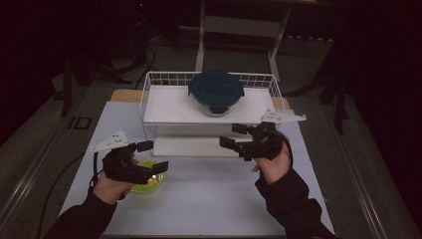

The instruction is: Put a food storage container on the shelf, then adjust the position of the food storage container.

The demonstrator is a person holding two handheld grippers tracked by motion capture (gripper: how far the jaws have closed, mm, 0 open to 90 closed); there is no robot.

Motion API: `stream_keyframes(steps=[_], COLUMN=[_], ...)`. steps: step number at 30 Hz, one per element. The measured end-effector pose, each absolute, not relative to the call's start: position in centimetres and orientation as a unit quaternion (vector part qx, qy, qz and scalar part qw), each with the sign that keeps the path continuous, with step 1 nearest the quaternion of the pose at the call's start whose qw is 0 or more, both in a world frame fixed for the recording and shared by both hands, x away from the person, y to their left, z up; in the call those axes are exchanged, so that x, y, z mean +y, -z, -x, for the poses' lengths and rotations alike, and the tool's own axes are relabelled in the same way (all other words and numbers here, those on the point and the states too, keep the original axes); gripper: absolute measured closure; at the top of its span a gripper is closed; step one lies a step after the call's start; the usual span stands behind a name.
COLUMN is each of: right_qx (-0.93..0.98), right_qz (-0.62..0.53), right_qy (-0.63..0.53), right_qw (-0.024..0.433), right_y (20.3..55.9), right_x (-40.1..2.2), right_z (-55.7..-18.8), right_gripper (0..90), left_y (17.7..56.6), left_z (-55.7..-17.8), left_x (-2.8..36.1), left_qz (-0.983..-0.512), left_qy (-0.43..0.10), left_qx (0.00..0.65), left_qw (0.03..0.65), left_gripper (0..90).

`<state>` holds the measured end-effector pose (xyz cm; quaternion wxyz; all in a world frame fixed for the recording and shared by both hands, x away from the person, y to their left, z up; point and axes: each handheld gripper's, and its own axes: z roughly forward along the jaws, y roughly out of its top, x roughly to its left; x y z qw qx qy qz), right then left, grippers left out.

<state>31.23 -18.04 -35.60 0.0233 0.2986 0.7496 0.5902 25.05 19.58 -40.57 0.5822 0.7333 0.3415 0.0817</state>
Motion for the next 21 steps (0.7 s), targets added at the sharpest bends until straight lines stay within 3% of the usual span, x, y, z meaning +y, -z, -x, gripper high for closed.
stream_keyframes(steps=[6,8,16,21], right_qx=[0.746,0.746,0.742,0.743], right_qz=[-0.285,-0.286,-0.285,-0.299], right_qy=[-0.601,-0.600,-0.604,-0.595], right_qw=[0.037,0.040,0.049,0.057], right_y=[36.2,36.5,37.2,38.5], right_x=[-19.4,-19.8,-21.2,-22.7], right_z=[-29.7,-29.2,-27.8,-26.6], right_gripper=[16.9,16.9,16.9,17.6], left_y=[41.0,41.2,41.9,42.5], left_z=[-24.3,-24.0,-23.1,-22.5], left_x=[20.8,21.3,23.6,24.6], left_qz=[-0.736,-0.736,-0.746,-0.755], left_qy=[-0.102,-0.109,-0.119,-0.119], left_qx=[0.348,0.349,0.352,0.352], left_qw=[0.572,0.569,0.552,0.540], left_gripper=[6.3,12.8,20.8,30.7])
